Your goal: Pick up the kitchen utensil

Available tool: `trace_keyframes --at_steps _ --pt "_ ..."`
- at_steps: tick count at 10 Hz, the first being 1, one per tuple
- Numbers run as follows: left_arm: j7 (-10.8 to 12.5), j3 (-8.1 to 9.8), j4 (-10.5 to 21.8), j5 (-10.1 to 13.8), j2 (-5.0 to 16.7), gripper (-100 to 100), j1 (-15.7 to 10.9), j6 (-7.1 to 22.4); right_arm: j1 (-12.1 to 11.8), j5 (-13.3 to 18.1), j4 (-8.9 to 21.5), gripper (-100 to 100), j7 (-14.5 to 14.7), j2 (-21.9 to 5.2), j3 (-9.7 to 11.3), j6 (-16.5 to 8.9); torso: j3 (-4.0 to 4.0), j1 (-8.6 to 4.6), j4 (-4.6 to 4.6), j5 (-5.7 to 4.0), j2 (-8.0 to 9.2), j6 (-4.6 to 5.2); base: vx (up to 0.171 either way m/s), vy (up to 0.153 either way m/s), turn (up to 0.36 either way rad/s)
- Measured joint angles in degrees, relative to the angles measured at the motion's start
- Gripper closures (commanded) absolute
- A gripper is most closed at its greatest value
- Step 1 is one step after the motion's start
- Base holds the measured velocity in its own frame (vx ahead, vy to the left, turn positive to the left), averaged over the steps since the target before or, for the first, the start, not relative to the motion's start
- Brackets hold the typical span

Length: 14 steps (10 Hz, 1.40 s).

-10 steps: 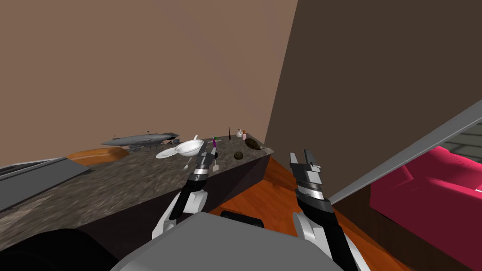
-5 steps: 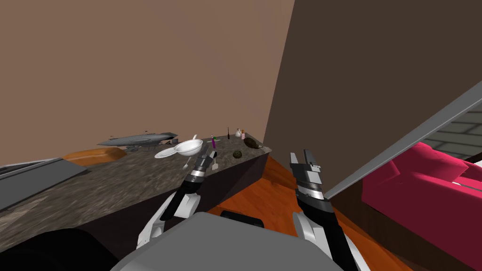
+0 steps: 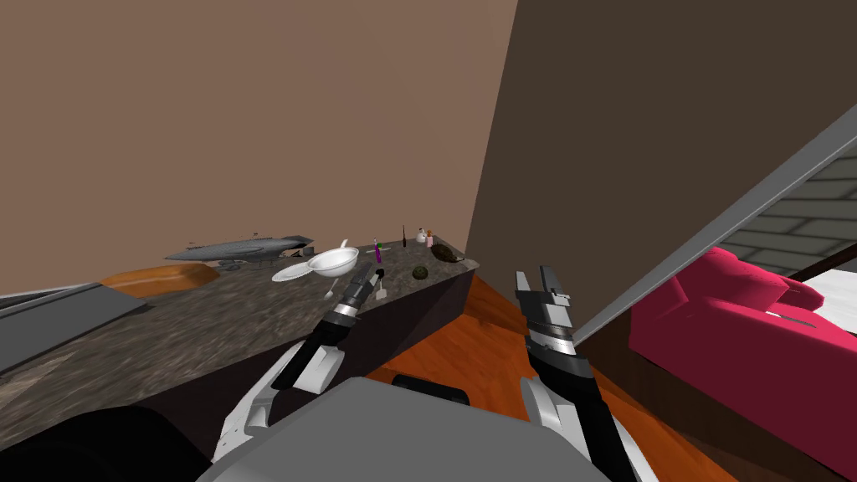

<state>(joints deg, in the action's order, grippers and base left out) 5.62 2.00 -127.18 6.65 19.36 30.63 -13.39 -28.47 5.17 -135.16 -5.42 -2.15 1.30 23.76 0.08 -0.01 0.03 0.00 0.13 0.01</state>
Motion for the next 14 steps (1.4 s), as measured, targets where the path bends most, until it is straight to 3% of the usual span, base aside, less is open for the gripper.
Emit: trace_keyframes --at_steps 2,3,6,14 --pt "-0.58 0.97 0.49 1.15 2.80 -100 0.48 1.82 0.00 0.00 0.00 0 0.00 0.00 0.00 0.00 0.00 -0.01 0.00 0.00 0.00 0.00 -0.044 -0.014 -0.073" --pt "-1.09 1.90 0.20 2.23 4.61 -100 1.04 4.07 0.00 0.00 0.00 0 0.00 0.00 0.00 0.00 0.03 0.00 0.01 0.00 0.05 0.00 -0.041 -0.008 -0.037" --pt "-2.21 2.90 1.51 3.82 8.96 -100 3.06 5.54 0.00 0.00 0.00 0 0.00 0.00 0.00 0.00 0.01 -0.01 0.01 0.00 0.00 -0.01 -0.038 -0.015 -0.050" --pt "-5.80 6.85 3.77 10.20 21.62 -100 6.53 16.05 -0.01 0.00 0.00 0 0.00 0.00 0.00 0.00 -0.04 0.01 -0.01 0.01 -0.07 -0.01 -0.026 -0.012 -0.073"
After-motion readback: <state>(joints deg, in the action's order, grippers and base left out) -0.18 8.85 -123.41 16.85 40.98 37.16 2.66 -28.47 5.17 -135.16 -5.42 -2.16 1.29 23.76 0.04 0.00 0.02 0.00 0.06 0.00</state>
